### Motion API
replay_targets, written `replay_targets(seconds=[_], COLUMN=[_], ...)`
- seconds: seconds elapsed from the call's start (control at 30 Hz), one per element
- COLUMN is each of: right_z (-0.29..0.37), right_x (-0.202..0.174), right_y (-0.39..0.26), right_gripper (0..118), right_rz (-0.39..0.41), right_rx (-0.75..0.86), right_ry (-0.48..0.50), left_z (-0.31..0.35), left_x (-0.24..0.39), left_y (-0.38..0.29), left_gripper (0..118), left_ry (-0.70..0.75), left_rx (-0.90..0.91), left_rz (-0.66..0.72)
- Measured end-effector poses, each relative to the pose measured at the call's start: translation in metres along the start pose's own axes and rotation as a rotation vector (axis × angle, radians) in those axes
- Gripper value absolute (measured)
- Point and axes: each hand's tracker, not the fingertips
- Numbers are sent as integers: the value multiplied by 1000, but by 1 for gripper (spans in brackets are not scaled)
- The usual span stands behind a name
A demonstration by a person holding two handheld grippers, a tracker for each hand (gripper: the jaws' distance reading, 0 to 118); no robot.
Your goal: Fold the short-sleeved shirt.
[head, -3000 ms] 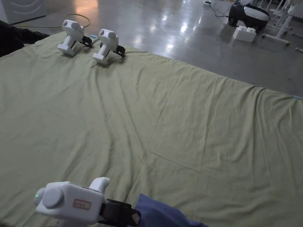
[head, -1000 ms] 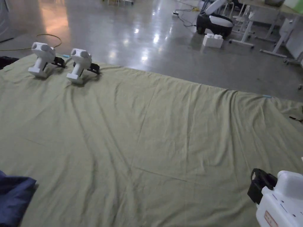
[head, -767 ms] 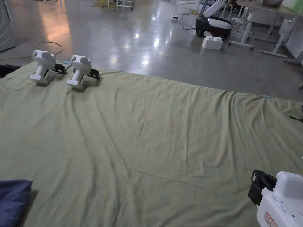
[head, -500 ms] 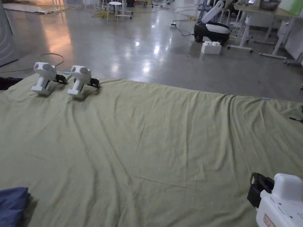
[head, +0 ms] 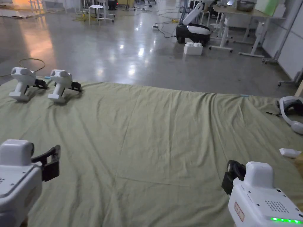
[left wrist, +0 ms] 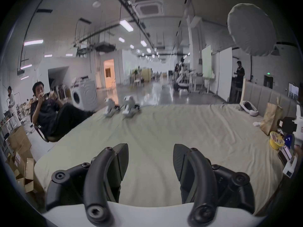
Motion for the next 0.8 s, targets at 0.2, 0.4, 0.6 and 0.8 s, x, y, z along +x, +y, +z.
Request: replay_targets(seconds=[0.2, 0.4, 0.6, 0.8], right_z=[4, 10, 14, 14], right_x=[-9, -17, -21, -27], right_y=[10, 15, 17, 17], right_gripper=[6, 6, 6, 6], right_rz=[-16, 11, 35, 49], right_rx=[60, 98, 113, 116], right_ry=[-16, -22, -15, 0], left_z=[-2, 8, 6, 8], left_x=[61, 95, 98, 100], left_y=[-9, -14, -17, -17], left_gripper=[21, 6, 6, 6], left_ry=[-24, -43, -53, -45], left_rx=[95, 148, 138, 135], left_rz=[39, 25, 39, 35])
